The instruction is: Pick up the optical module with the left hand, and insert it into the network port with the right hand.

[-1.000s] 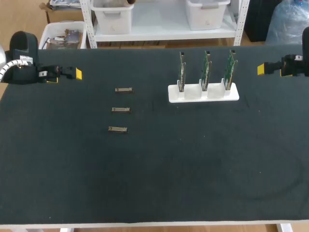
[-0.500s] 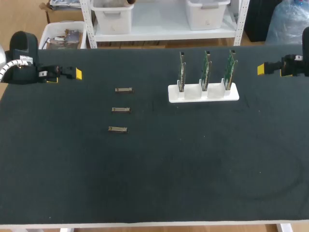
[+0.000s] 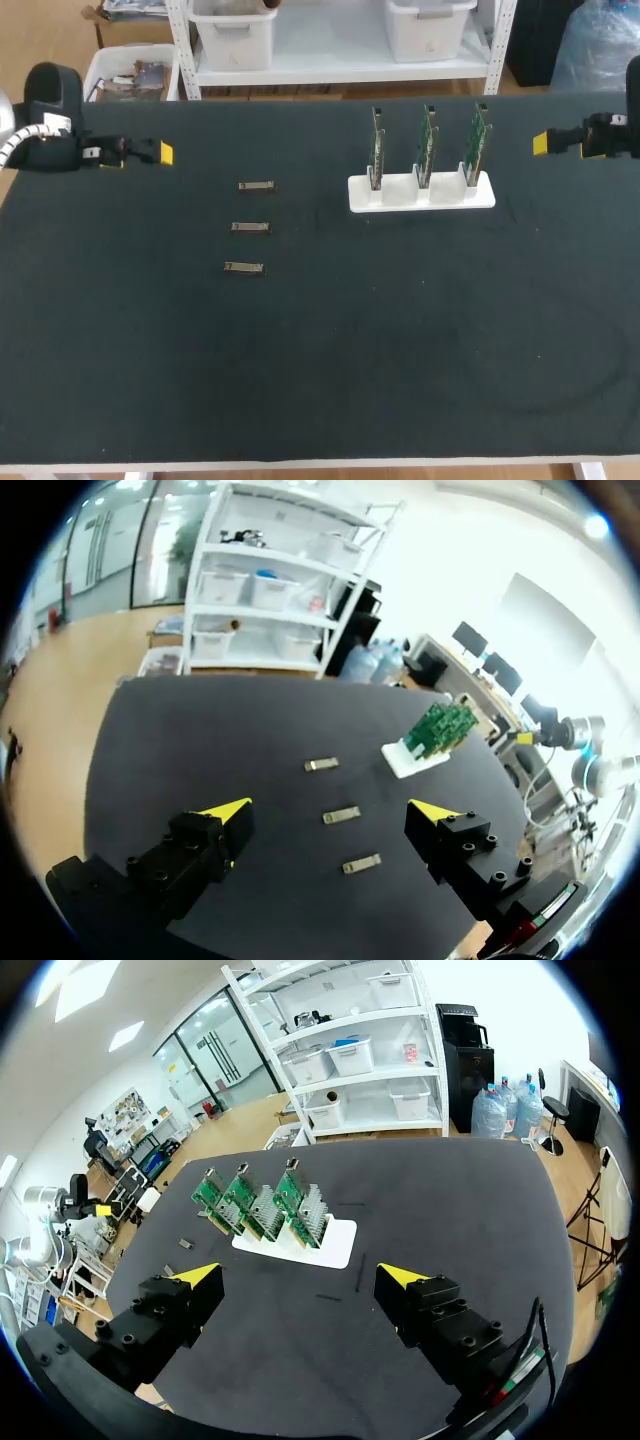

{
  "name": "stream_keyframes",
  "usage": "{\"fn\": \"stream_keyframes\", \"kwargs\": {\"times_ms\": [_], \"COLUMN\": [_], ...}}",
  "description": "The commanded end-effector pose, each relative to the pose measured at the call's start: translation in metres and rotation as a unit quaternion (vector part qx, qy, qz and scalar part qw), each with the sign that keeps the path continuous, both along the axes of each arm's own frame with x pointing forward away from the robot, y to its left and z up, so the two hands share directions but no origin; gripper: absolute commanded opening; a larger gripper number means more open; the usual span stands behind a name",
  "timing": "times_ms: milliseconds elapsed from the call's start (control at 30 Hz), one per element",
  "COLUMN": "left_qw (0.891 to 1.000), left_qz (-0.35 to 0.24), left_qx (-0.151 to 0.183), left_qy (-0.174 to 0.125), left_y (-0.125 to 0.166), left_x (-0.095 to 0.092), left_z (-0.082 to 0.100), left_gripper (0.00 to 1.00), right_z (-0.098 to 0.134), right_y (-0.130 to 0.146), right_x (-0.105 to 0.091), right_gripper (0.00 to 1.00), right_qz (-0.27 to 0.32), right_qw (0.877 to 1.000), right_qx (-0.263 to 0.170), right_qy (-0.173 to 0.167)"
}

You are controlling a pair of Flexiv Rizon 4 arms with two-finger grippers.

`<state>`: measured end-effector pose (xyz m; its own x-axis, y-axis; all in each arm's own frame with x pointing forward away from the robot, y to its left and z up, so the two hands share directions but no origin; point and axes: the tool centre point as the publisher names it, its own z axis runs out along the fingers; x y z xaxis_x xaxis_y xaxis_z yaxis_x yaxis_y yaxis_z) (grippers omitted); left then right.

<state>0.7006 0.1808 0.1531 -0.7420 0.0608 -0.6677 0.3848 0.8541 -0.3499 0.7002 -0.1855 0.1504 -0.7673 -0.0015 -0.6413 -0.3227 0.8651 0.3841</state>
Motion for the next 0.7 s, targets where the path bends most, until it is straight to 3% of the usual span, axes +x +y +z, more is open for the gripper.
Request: {"fn": "stream_keyframes", "kwargs": {"times_ms": [33,300,533,700], "left_qw": [0.999,0.983,0.952,0.929], "left_qz": [-0.032,-0.165,-0.246,-0.289], "left_qx": [0.0,0.067,0.159,0.204], "left_qy": [-0.01,-0.046,-0.094,-0.107], "left_y": [0.004,0.002,0.0,-0.004], "left_x": [0.002,0.008,0.025,0.043], "left_z": [0.001,0.004,0.005,0.002], "left_gripper": [1.0,1.0,1.0,1.0], "right_z": [0.0,0.0,0.0,0.0], "right_y": [0.001,0.001,0.001,0.001], "right_x": [-0.001,-0.001,-0.001,-0.001], "right_gripper": [1.0,1.0,1.0,1.0], "right_qz": [-0.002,-0.002,-0.002,-0.002], "right_qw": [1.0,1.0,1.0,1.0], "right_qx": [-0.001,-0.001,-0.001,-0.001], "right_qy": [0.0,0.0,0.0,0.0]}}
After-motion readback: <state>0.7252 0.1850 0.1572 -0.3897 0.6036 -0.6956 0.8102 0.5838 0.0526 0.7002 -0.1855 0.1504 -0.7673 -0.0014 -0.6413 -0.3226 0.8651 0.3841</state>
